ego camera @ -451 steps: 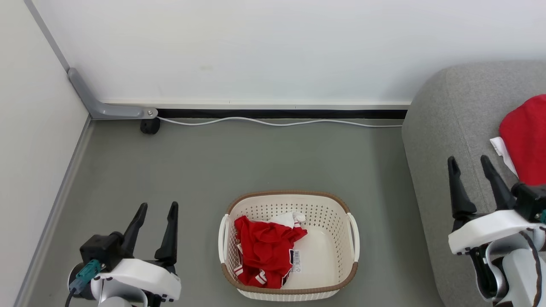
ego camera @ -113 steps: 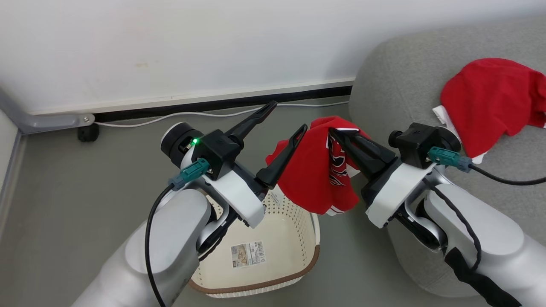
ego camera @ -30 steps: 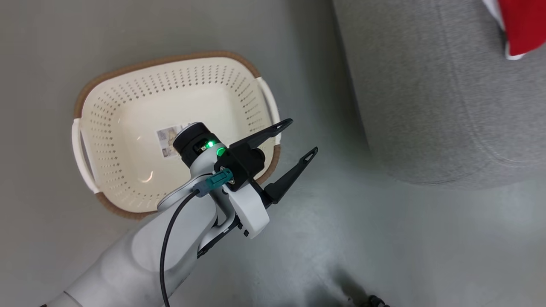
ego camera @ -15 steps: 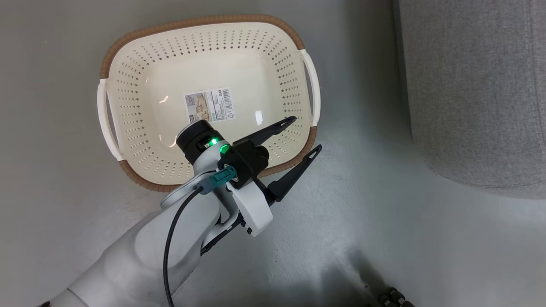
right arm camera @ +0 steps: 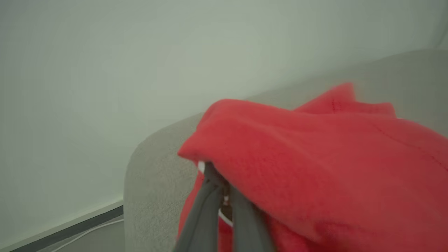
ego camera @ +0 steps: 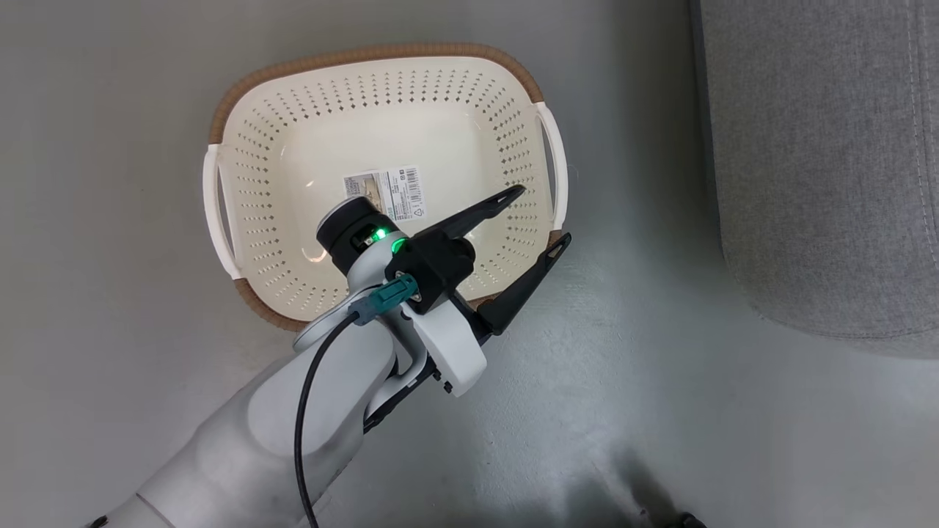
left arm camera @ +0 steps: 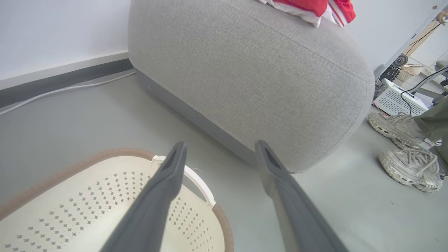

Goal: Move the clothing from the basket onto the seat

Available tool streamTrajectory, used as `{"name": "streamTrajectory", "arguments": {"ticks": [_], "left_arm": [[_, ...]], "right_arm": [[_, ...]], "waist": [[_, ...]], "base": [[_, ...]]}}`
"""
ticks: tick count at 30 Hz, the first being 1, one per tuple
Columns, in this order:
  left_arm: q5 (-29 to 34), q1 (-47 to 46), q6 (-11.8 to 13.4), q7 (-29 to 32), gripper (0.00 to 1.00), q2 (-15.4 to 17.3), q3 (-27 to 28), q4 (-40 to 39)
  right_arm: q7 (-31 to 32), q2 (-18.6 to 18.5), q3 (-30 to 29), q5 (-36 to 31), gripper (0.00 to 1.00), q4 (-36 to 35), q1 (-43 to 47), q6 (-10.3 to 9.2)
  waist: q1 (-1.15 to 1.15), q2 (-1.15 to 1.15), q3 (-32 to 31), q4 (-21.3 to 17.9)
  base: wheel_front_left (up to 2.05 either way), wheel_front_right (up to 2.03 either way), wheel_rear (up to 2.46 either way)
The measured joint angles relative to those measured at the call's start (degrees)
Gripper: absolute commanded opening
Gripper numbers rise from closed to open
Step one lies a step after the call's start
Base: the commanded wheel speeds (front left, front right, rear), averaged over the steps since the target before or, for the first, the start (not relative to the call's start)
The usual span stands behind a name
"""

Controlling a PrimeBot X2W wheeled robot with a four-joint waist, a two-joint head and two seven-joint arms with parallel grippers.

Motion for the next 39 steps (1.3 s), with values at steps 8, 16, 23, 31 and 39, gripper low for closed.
{"name": "streamTrajectory", "arguments": {"ticks": [8, 16, 23, 31, 39], "left_arm": [[0.00, 1.75, 0.01, 0.00, 1.00, -0.78, 3.54, -0.35], [0.02, 6.38, 0.00, 0.00, 1.00, -1.91, 9.22, -0.54], [0.80, 11.87, 0.00, 0.00, 1.00, -2.59, 15.97, -0.56], [3.65, 18.51, 0.00, 0.00, 1.00, -4.28, 25.22, 0.26], [7.61, 24.86, 0.00, 0.00, 1.00, -5.70, 36.34, 1.18]], "right_arm": [[-0.68, -3.24, 11.51, 9.37, 1.00, -0.78, 8.27, 0.01], [-0.77, -4.08, 21.31, 15.30, 1.00, -5.05, 16.32, 0.00], [-0.83, -4.78, 25.87, 17.88, 1.00, -9.40, 22.07, 0.00], [-0.85, -4.08, 31.27, 18.11, 1.00, -14.34, 28.59, 0.00], [-0.85, -3.01, 34.29, 17.19, 1.00, -19.25, 35.17, 0.00]], "waist": [[0.00, 0.00, -3.61, 1.02], [0.00, 0.00, -9.12, 2.16], [0.00, 0.00, -14.86, 3.55], [0.00, 0.00, -21.80, 5.84], [0.00, 0.00, -28.46, 8.56]], "base": [[0.00, 0.00, 0.00], [0.00, 0.00, 0.00], [0.00, 0.00, 0.00], [0.00, 0.00, 0.00], [0.00, 0.00, 0.00]]}}
